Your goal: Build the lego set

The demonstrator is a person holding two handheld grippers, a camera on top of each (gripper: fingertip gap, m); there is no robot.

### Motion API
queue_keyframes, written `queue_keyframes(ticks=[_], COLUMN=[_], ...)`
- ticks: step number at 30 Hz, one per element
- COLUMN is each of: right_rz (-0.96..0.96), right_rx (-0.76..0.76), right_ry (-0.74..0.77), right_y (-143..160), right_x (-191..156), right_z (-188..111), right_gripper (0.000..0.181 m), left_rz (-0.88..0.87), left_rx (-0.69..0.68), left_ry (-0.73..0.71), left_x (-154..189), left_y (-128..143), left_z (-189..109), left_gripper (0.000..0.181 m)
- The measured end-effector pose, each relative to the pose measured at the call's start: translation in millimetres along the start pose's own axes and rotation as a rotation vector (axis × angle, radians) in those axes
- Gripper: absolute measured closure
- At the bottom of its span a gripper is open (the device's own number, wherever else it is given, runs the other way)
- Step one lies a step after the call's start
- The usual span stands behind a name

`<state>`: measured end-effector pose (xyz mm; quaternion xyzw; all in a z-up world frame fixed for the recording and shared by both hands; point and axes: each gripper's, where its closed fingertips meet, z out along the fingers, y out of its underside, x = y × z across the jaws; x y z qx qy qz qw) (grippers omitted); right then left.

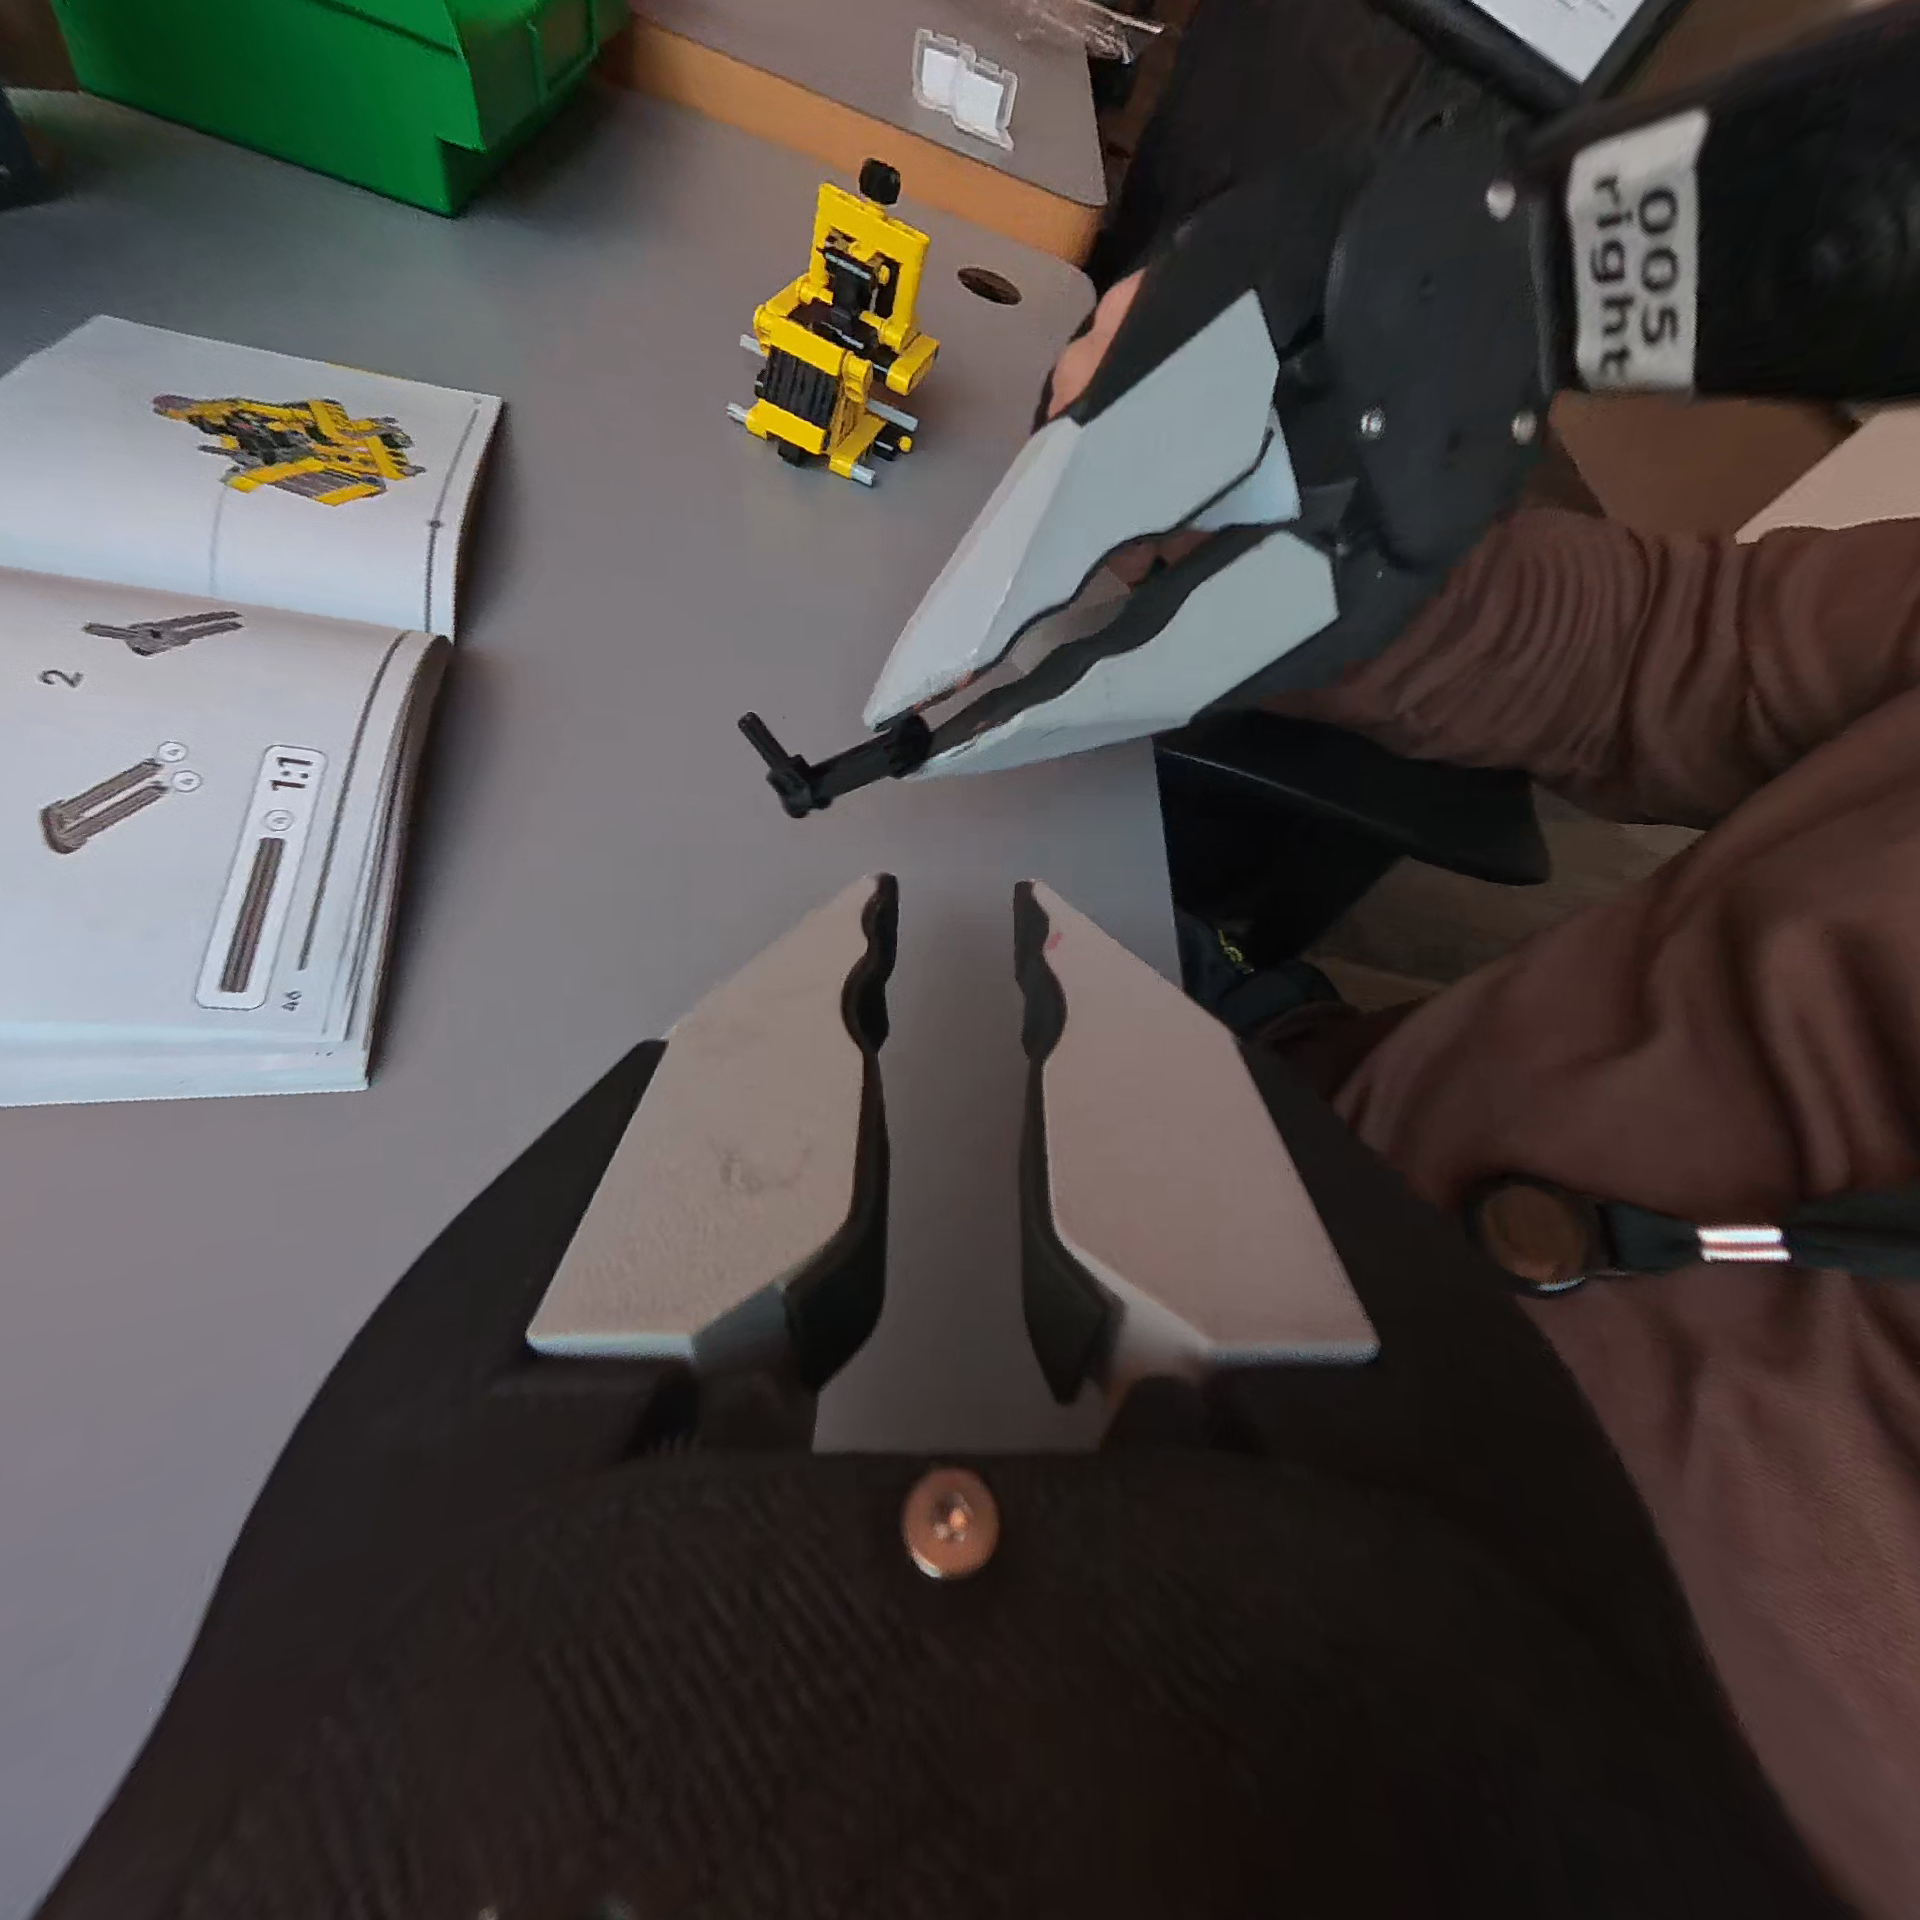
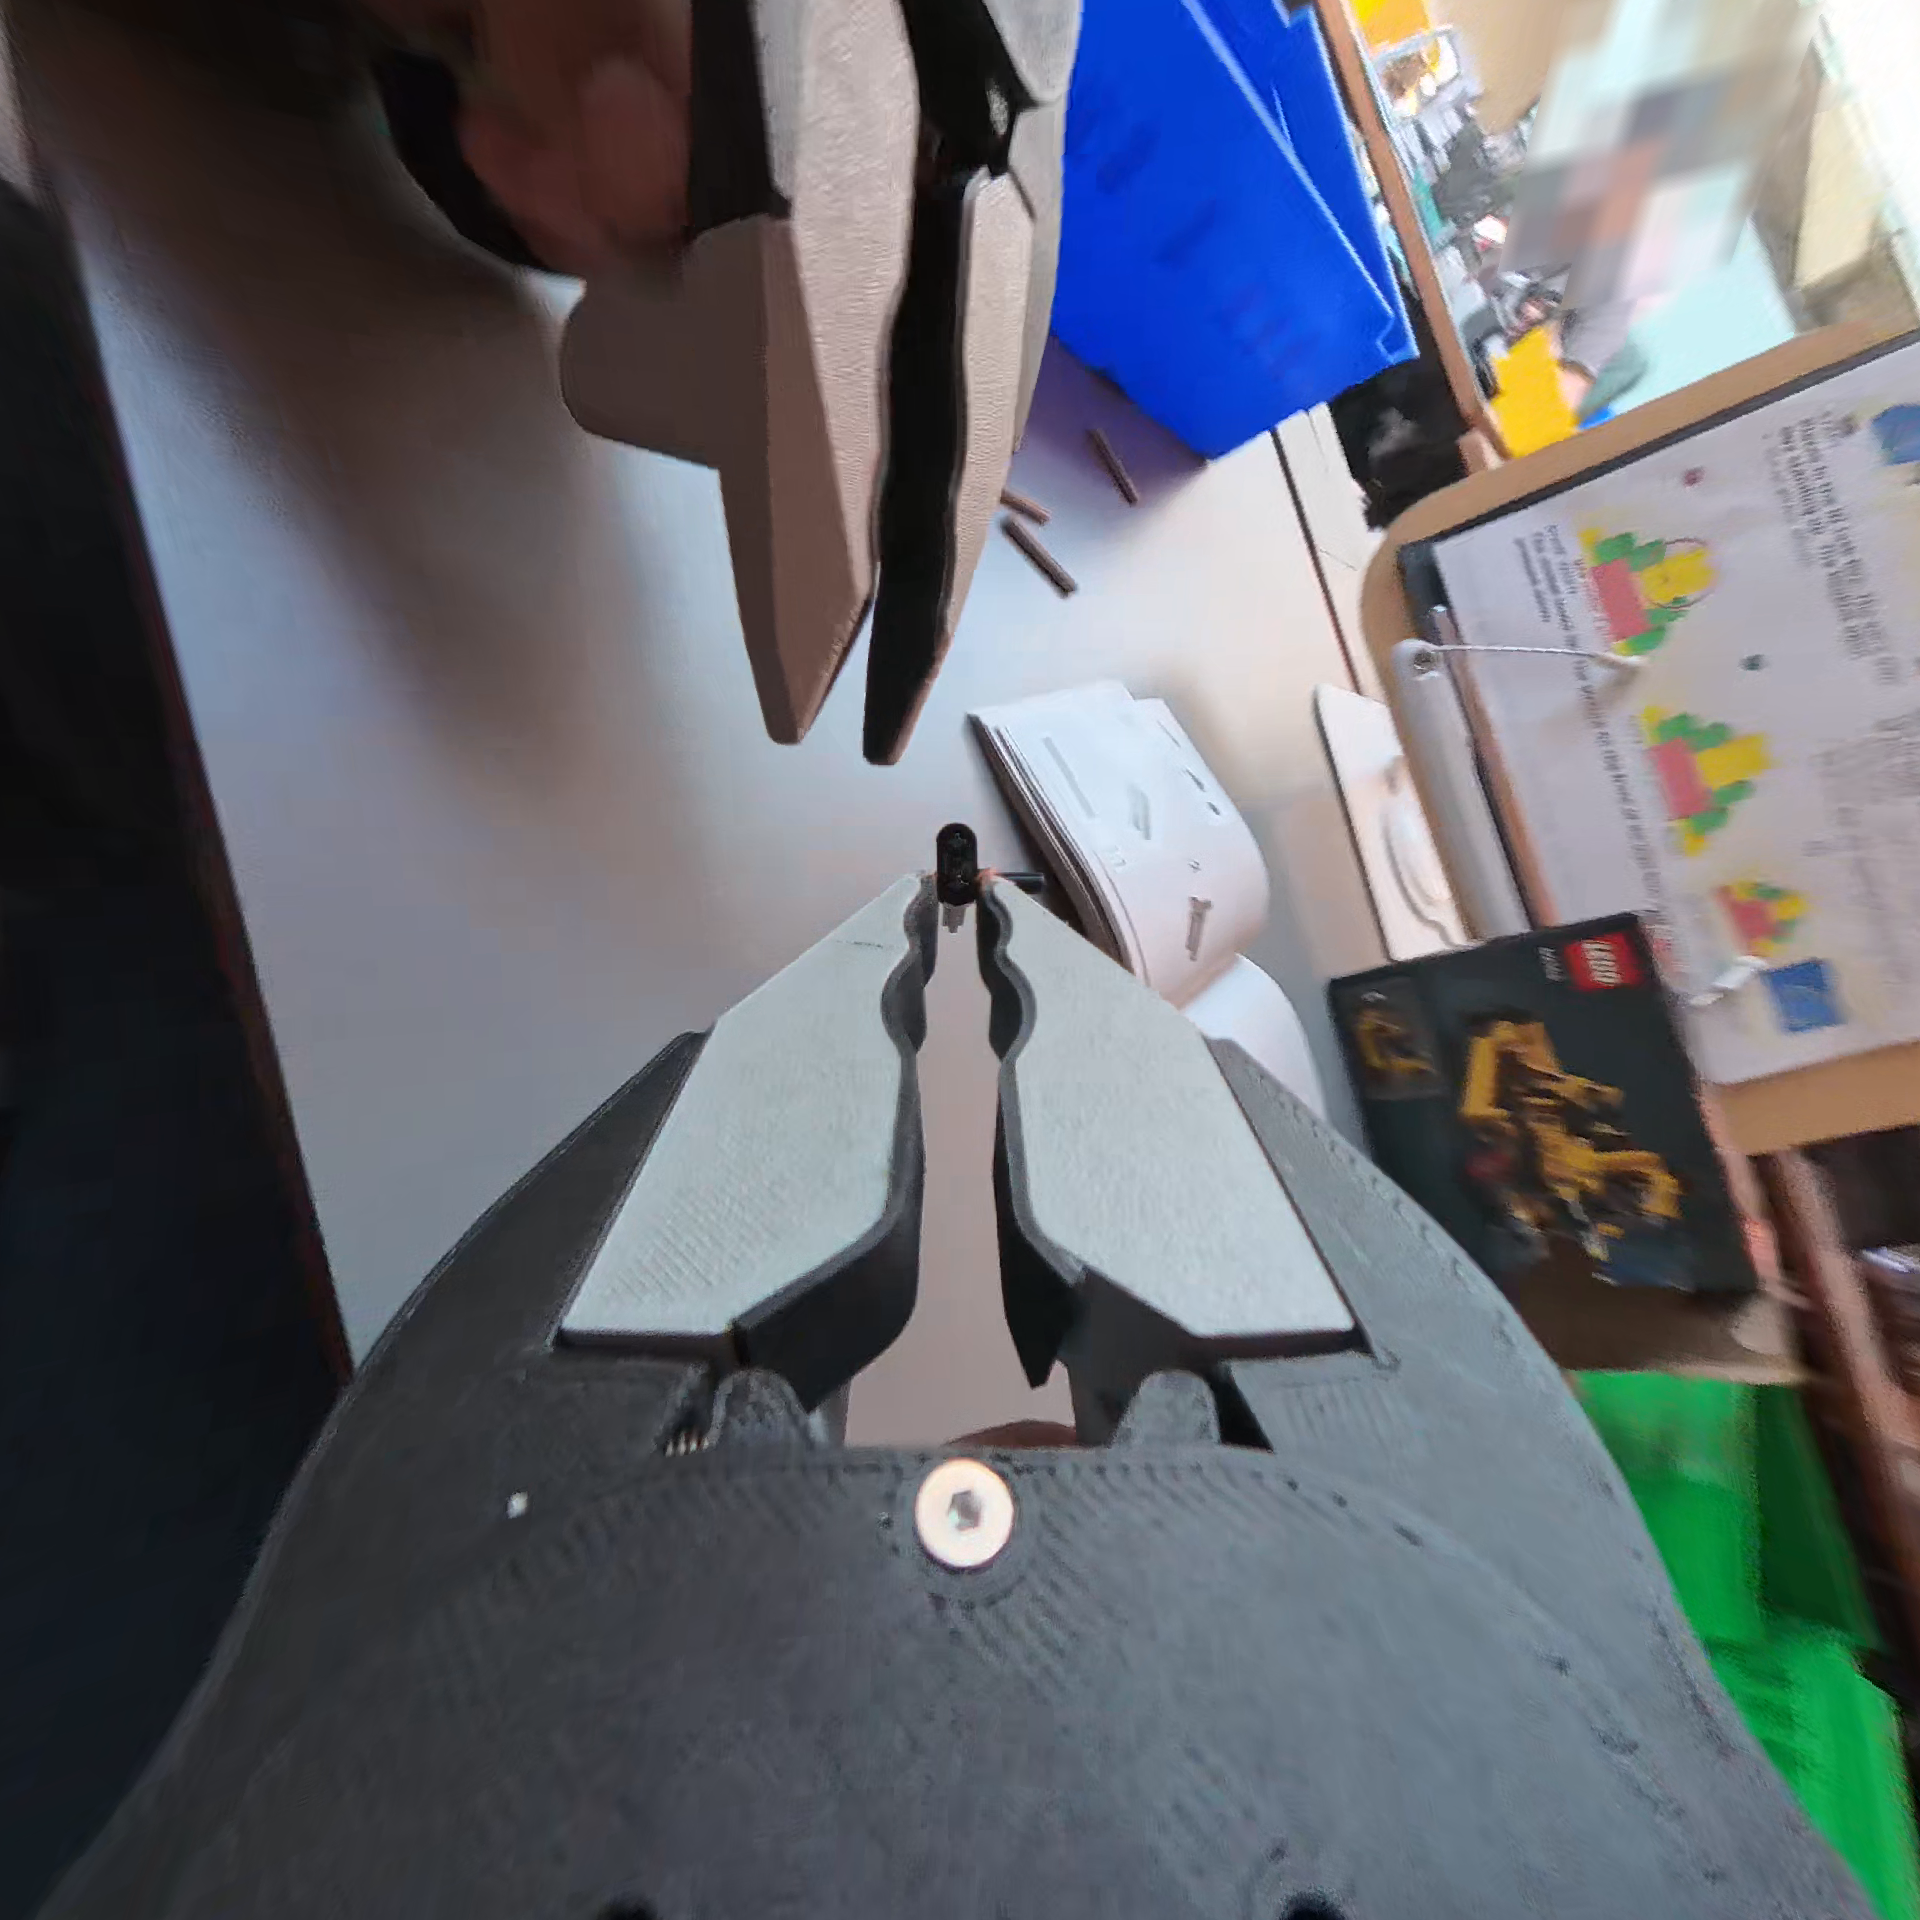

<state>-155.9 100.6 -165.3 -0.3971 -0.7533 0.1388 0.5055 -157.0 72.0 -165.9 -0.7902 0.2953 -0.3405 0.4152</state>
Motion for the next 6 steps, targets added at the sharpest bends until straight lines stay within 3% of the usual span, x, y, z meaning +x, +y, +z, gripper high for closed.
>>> queue_keyframes(ticks=[3,6], right_rz=[-0.120,-0.169], right_rx=[-0.150,-0.315], right_ry=[0.111,0.113], right_y=[11.3,29.2], right_x=[-0.5,-11.3], right_z=[5.8,12.7], right_gripper=[0.177,0.177], left_rz=[-0.047,-0.080], left_rx=[-0.040,-0.062], left_ry=[-0.011,-0.055], left_x=[-2.1,-13.3], left_y=[4.1,10.0], left_z=[9.3,11.4], left_gripper=[0.163,0.166])
